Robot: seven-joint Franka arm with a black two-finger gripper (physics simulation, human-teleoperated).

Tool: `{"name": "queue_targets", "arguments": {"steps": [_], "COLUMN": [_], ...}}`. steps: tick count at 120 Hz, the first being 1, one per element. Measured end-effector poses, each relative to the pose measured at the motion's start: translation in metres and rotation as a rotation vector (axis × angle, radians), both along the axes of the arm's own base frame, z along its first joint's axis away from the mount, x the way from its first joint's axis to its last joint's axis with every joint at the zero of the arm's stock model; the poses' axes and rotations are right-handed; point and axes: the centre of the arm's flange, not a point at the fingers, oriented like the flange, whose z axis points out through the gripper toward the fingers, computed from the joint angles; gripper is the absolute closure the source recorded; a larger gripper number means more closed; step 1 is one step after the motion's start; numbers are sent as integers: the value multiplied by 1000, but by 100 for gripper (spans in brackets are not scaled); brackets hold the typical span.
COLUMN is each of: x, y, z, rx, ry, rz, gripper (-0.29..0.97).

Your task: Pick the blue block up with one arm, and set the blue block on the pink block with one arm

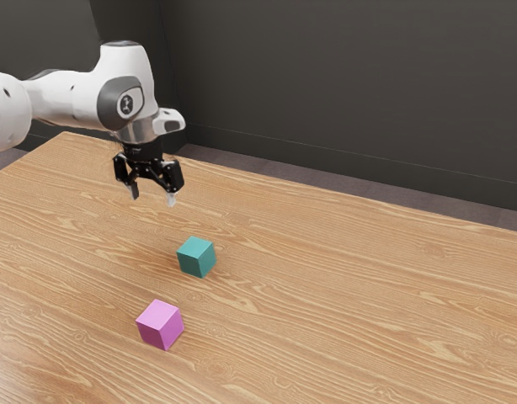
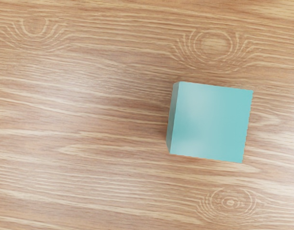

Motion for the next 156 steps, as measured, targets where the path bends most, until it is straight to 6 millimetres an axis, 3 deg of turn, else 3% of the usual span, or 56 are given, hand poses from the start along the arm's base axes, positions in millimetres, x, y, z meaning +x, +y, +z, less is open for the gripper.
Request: {"name": "queue_targets", "arguments": {"steps": [27,53,156], "x": [7,20,21], "y": [-20,-29,-31], "z": [-58,-98,-176], "rx": [-40,-73,-150], "ry": [-24,-67,-43], "rz": [-61,-76,-67], "gripper": [0,0,0]}}
